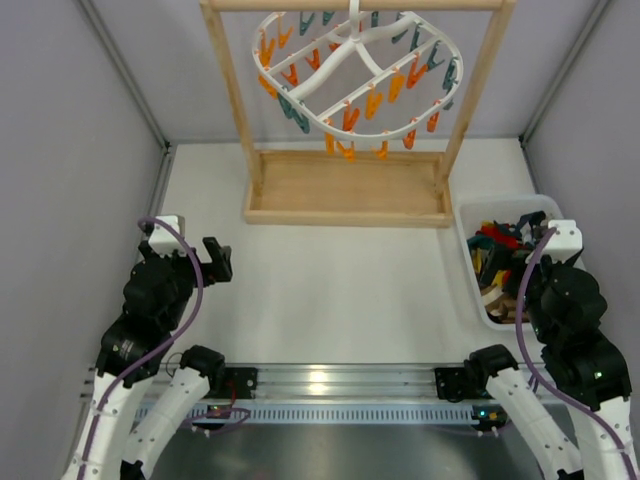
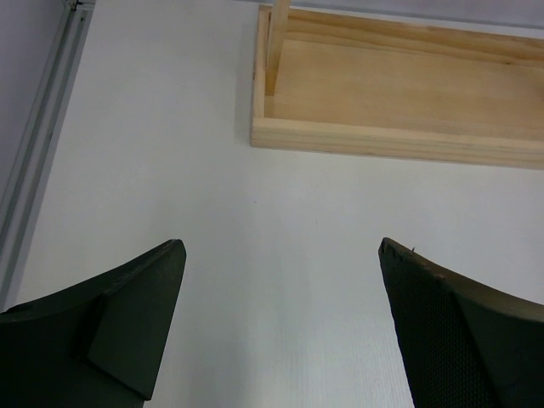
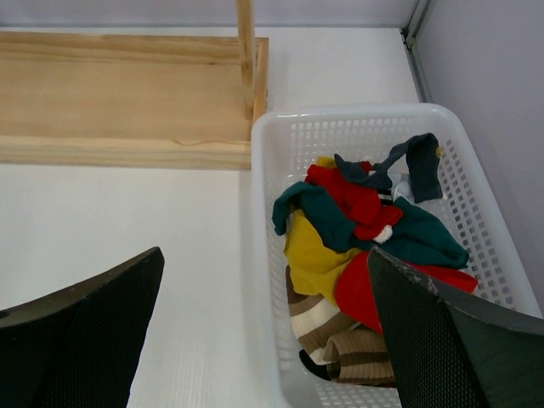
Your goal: Remove the socks clipped to the hanger
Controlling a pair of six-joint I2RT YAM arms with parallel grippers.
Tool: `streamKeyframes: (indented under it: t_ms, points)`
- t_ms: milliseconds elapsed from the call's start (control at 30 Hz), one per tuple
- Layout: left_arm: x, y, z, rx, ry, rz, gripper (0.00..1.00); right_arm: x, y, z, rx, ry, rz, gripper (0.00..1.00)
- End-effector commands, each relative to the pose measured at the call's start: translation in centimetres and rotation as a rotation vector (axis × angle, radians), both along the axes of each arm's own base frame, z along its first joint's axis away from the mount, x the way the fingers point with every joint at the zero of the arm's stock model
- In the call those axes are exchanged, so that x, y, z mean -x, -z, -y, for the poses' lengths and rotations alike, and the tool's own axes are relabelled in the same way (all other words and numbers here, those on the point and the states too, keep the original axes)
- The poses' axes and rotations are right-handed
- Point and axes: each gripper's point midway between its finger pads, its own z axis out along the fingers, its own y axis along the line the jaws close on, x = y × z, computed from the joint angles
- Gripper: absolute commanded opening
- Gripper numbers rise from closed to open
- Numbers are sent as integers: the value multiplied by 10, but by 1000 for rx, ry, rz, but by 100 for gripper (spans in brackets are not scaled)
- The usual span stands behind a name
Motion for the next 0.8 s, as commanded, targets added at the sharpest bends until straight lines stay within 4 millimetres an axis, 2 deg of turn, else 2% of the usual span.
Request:
streamKeyframes:
  t_ms: [0, 167, 767]
  points:
    - [0, 2, 1, 21, -4, 7, 99, -1, 0, 3, -20, 31, 24, 99]
    - [1, 4, -1, 18, -10, 9, 99, -3, -2, 8, -41, 67, 46, 99]
    - [2, 4, -3, 21, -21, 11, 99, -1, -8, 1, -58, 30, 60, 99]
